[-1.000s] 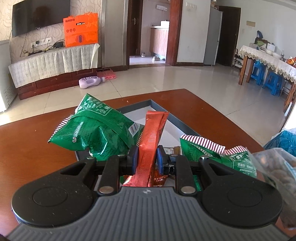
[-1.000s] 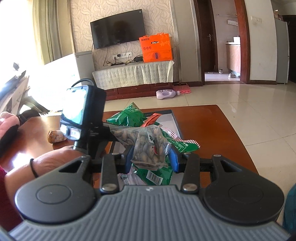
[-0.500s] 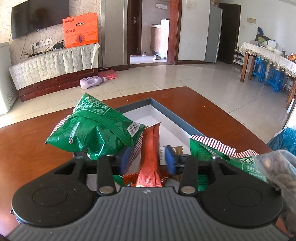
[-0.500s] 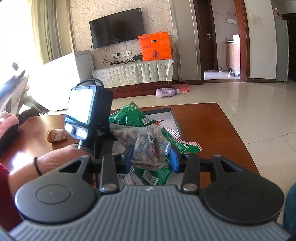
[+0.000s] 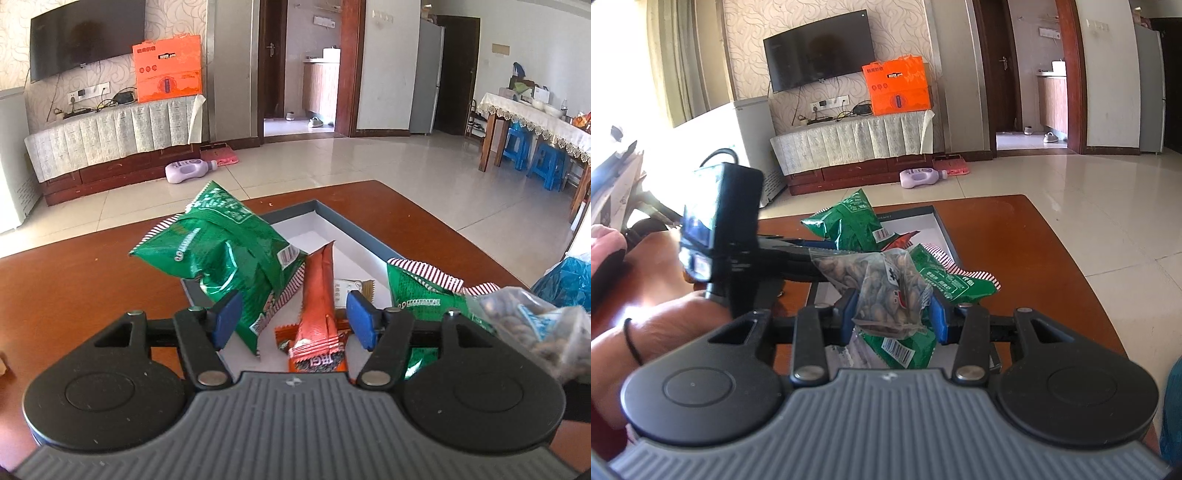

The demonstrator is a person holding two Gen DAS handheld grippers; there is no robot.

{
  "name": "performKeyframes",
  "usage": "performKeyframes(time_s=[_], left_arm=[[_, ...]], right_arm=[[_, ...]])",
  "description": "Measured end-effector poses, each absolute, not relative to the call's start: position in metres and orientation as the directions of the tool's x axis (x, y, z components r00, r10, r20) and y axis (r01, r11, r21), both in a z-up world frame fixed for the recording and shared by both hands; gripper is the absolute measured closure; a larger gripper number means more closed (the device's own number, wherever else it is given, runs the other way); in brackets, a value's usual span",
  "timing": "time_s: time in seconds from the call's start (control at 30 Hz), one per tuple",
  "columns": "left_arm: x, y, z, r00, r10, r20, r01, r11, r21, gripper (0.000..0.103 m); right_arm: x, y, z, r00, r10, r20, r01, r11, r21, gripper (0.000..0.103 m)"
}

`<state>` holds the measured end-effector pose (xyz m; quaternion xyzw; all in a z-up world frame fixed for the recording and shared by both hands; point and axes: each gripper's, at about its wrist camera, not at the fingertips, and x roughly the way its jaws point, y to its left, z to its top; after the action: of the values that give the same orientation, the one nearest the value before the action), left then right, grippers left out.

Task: Organize snacks
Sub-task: 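Lower the red bar into the box and open the left tool while the right tool lowers the candy bag, then open the right tool to drop the clear candy bag into the box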

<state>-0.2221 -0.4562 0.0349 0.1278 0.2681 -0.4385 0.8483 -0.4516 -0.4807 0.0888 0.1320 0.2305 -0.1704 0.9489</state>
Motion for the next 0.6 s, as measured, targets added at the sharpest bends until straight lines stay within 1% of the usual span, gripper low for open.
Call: performKeyframes(time_s=[0.33,0.5,0.6], left_arm=[[-0.218,-0.418,0.049,0.524,-0.649,-0.552,0.782,0.624,0.009,0.035],[-0.209,-0.400,0.056,0.538,-0.645,-0.542,0.765,0.644,-0.007,0.035],[-0.210,-0.395,0.060,0.530,-0.658,-0.534,0.772,0.635,-0.015,0.035]], right_arm=[[-0.435,-0.468,0.083,0.855,-0.216,-0.472,0.332,0.927,0.176,0.060],[-0.421,-0.461,0.074,0.833,-0.223,-0.507,0.332,0.933,0.136,0.060],[-0.409,-0.454,0.068,0.807,-0.250,-0.534,0.332,0.941,0.061,0.060]])
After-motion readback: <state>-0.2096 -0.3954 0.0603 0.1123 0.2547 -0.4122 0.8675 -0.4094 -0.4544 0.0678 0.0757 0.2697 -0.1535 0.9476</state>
